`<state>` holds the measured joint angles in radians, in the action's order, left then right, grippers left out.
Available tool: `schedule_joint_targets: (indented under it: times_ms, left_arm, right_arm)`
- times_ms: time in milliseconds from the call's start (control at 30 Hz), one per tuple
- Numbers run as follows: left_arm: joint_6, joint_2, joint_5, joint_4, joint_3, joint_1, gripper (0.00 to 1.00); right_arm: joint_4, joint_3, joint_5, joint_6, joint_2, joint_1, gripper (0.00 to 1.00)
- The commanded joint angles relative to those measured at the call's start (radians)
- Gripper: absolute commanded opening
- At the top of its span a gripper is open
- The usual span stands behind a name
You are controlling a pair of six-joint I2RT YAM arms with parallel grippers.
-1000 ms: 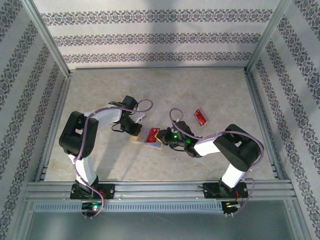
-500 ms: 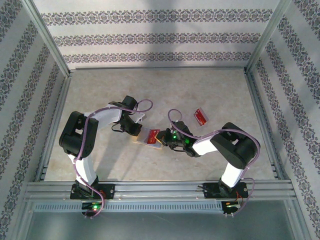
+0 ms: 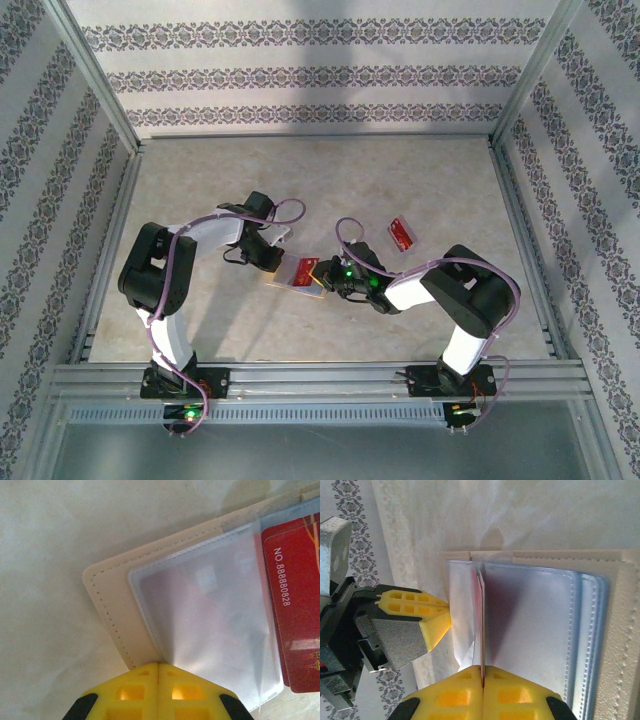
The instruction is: Put the credit cards into the card holder
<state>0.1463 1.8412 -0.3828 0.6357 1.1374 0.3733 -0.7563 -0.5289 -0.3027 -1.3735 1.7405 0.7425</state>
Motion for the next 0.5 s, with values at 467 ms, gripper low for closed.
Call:
schedule_joint_targets:
  times_ms: [467]
  left_arm:
    - [0.0, 0.032, 0.012, 0.015, -0.014, 0.026, 0.0]
  right_arm:
    - [-0.009, -0.037, 0.005, 0.024, 0.003, 0.012, 0.0]
